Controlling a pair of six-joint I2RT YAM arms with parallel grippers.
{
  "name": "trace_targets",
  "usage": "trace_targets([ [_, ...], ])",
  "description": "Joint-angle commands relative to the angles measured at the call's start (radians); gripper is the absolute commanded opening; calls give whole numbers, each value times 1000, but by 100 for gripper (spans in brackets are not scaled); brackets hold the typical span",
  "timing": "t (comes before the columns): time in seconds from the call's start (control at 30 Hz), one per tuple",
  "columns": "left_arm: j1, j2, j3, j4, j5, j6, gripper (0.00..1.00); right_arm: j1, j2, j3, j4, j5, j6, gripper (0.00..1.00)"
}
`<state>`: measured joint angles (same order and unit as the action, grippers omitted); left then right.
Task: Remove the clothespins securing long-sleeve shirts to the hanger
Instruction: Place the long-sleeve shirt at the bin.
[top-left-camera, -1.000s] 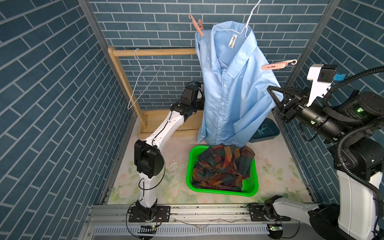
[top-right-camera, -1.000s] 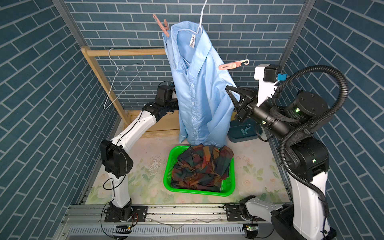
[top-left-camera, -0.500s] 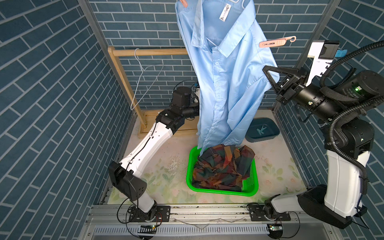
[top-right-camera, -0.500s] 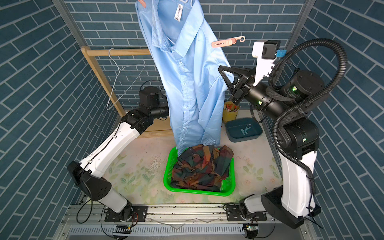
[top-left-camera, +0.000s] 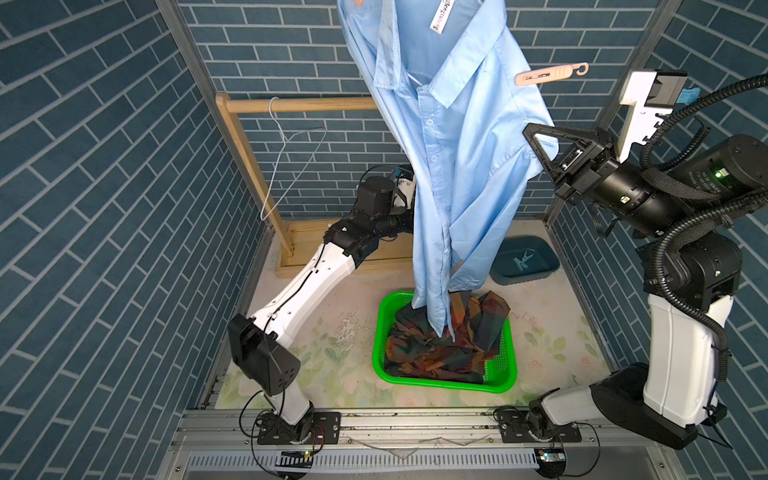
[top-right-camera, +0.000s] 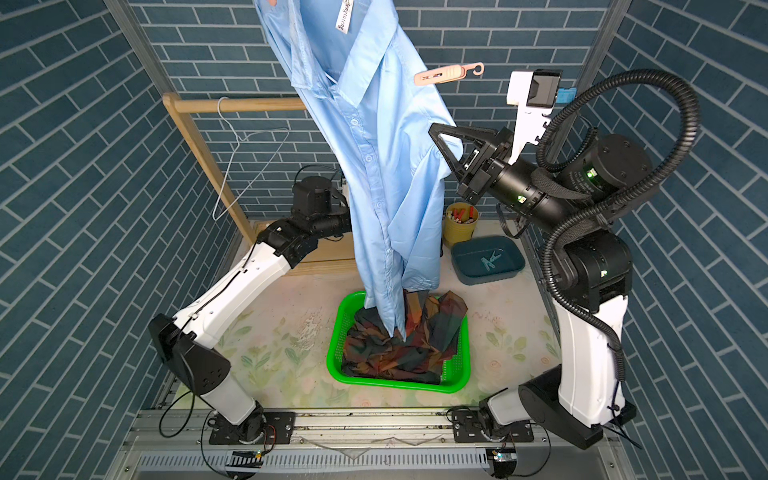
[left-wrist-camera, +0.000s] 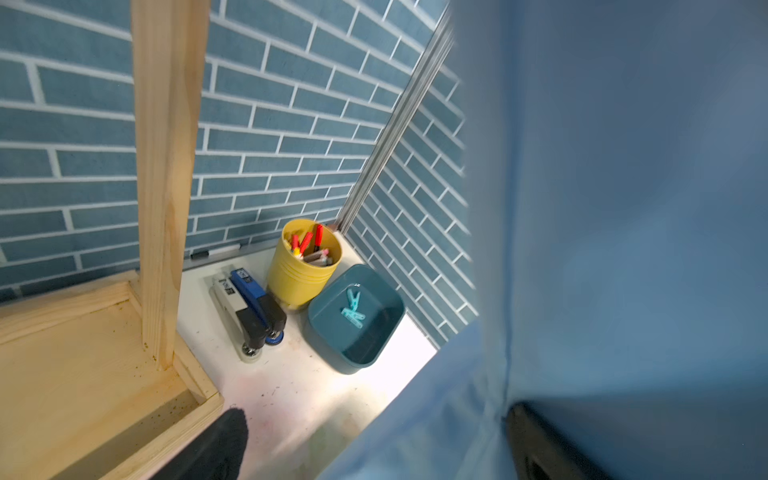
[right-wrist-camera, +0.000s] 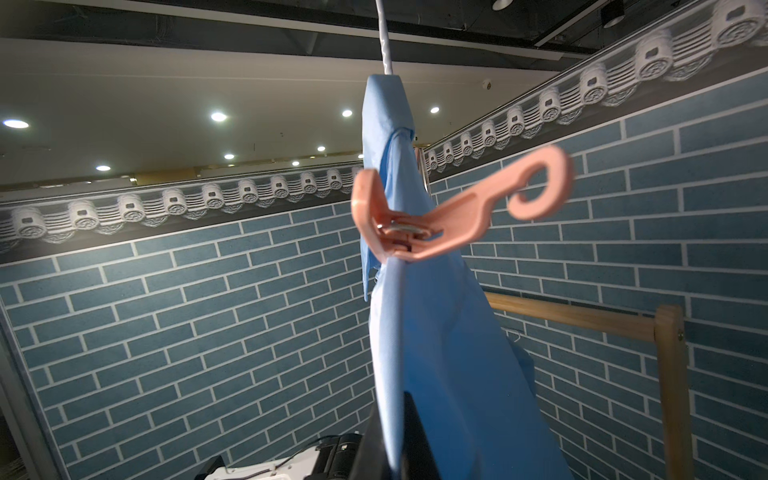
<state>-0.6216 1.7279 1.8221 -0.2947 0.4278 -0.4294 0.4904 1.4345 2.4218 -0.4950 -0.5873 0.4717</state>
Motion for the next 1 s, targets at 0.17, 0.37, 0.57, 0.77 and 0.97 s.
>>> trace_targets([
  [0.17, -176, -7, -102, 87, 170, 56, 100, 8, 13, 63, 100, 1, 31, 0],
  [0.37, -220, -34, -191, 209, 302, -6, 100, 9, 24, 67, 90, 7, 28, 0],
  [0.57, -225, -117, -243, 203, 264, -6, 100, 20, 23, 67, 86, -16, 51, 0],
  [0.77, -241, -245, -338, 212, 262, -8, 100, 74, -64, -65, 107, -28, 36, 0],
  [0.97, -305, -282, -331, 196, 264, -8, 100, 93, -50, -35, 105, -20, 54, 0],
])
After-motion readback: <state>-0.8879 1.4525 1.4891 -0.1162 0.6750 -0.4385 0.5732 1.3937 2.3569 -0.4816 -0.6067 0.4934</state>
